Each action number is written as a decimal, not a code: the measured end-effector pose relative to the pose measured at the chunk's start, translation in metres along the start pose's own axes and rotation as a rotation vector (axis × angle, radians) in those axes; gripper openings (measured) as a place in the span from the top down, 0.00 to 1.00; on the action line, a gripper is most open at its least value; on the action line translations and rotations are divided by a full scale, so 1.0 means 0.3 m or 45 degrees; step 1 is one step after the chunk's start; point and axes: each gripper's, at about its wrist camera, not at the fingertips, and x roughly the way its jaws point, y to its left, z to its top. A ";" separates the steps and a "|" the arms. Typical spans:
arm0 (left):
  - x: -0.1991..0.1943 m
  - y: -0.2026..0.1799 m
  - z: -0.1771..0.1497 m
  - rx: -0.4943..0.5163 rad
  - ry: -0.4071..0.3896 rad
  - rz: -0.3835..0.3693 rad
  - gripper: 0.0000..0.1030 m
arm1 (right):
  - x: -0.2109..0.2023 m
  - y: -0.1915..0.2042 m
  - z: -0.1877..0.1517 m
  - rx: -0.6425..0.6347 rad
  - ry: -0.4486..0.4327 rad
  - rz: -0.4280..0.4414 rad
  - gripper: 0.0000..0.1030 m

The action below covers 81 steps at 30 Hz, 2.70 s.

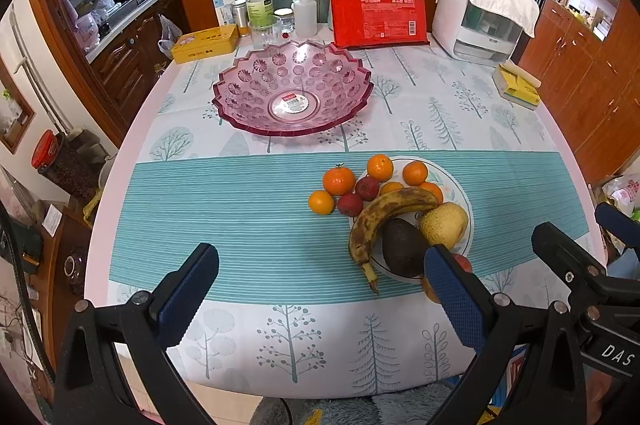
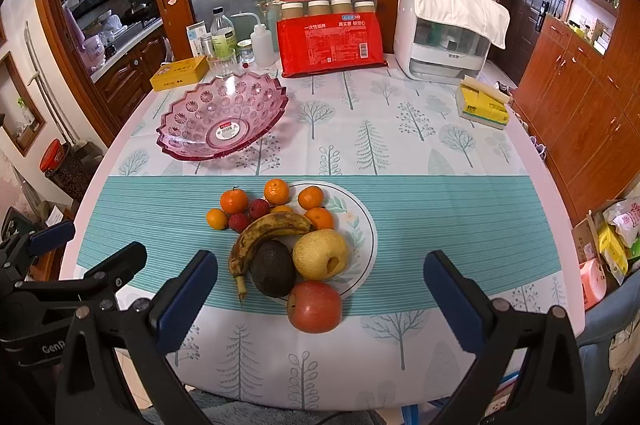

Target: Organize fruits

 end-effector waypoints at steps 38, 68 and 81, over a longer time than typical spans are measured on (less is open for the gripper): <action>0.022 0.136 0.021 0.130 -0.002 -0.086 0.01 | -0.006 0.100 -0.057 0.096 0.011 -0.062 0.00; 0.285 0.080 0.095 0.227 0.087 -0.109 0.01 | 0.209 -0.102 -0.132 0.176 0.133 -0.102 0.10; 0.625 0.089 0.193 0.042 0.241 -0.156 0.10 | 0.468 -0.199 -0.114 0.156 0.330 0.113 0.12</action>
